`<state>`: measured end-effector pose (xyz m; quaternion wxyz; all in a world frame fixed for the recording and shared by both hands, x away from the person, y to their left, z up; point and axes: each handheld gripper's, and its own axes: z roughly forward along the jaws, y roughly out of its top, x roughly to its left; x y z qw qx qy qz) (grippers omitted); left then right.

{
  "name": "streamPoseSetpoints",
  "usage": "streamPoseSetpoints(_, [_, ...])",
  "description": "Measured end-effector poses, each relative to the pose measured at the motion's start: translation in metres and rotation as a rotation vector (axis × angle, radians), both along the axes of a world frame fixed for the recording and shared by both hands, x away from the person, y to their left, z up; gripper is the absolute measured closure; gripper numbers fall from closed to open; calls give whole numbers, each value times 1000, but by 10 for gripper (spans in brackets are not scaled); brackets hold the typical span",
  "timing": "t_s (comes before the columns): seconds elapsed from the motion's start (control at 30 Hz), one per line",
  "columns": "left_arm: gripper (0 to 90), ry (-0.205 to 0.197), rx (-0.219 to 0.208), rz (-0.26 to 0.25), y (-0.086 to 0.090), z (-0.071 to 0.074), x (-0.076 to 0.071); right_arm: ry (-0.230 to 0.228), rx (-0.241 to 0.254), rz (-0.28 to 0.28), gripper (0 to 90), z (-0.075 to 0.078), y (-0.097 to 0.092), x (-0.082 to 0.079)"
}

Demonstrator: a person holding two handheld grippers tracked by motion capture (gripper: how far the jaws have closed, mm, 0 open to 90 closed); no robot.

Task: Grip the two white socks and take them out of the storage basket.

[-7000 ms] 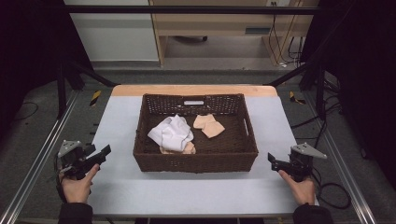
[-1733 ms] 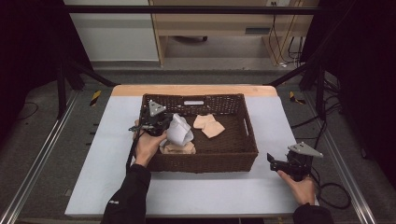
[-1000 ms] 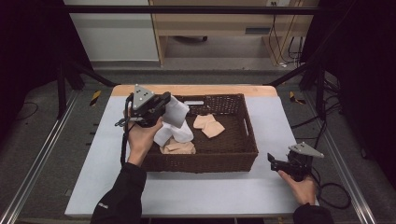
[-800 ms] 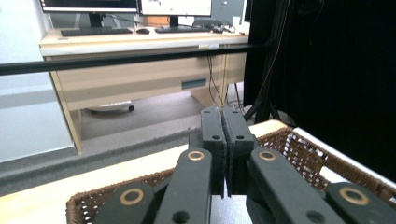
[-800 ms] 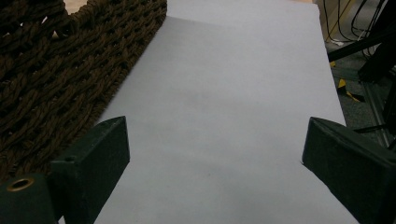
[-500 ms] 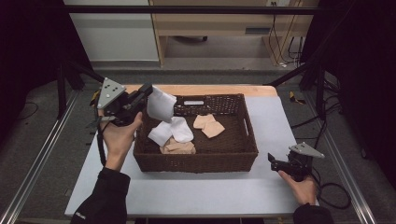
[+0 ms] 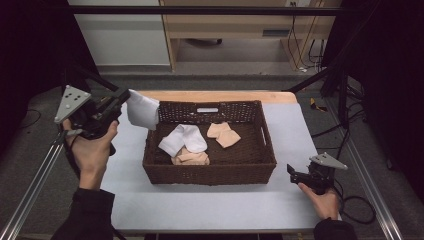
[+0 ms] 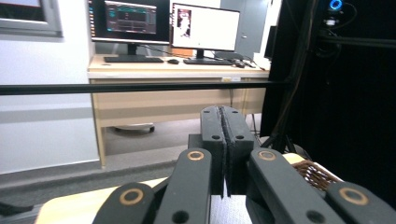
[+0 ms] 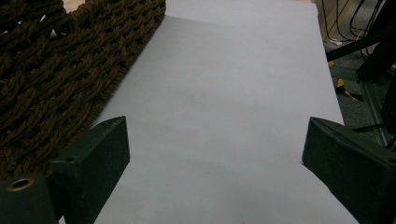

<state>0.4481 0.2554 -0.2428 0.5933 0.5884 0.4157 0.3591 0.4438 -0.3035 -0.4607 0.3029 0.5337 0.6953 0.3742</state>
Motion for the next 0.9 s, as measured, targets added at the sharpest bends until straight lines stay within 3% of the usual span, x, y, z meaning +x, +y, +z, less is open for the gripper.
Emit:
streamPoseSetpoints(0.2, [879, 19, -10, 54, 34, -13, -12, 0, -5, 0, 78, -1, 0, 0])
streamPoseSetpoints(0.43, [879, 66, -14, 89, 51, -35, -16, 3, -9, 1, 78, -1, 1, 0])
streamPoseSetpoints(0.47, [879, 87, -24, 91, 55, -46, -17, 3, -8, 3, 78, -1, 1, 0])
streamPoseSetpoints(0.5, [879, 87, -24, 91, 55, -46, -17, 3, -8, 3, 78, -1, 1, 0])
streamPoseSetpoints(0.53, [879, 114, -15, 104, 59, -58, -16, 3, -8, 2, 78, -1, 1, 0])
streamPoseSetpoints(0.57, [879, 114, -15, 104, 59, -58, -16, 3, -8, 2, 78, -1, 1, 0])
streamPoseSetpoints(0.63, [879, 146, -15, 106, 62, -71, -15, 3, -9, 2, 79, -1, 1, 0])
streamPoseSetpoints(0.67, [879, 179, -12, 110, 65, -85, -14, 5, -9, 2, 79, -1, 1, 0])
streamPoseSetpoints(0.7, [878, 179, -12, 110, 65, -85, -14, 5, -9, 2, 79, -1, 1, 0])
streamPoseSetpoints(0.73, [878, 209, -8, 116, 67, -97, -13, 8, -10, 2, 79, -1, 1, 0])
streamPoseSetpoints(0.87, [878, 250, 4, 120, 68, -114, -11, 9, -11, 3, 78, -1, 1, 0])
streamPoseSetpoints(0.9, [878, 282, 14, 119, 66, -127, -8, 10, -10, 3, 78, -2, 1, 0])
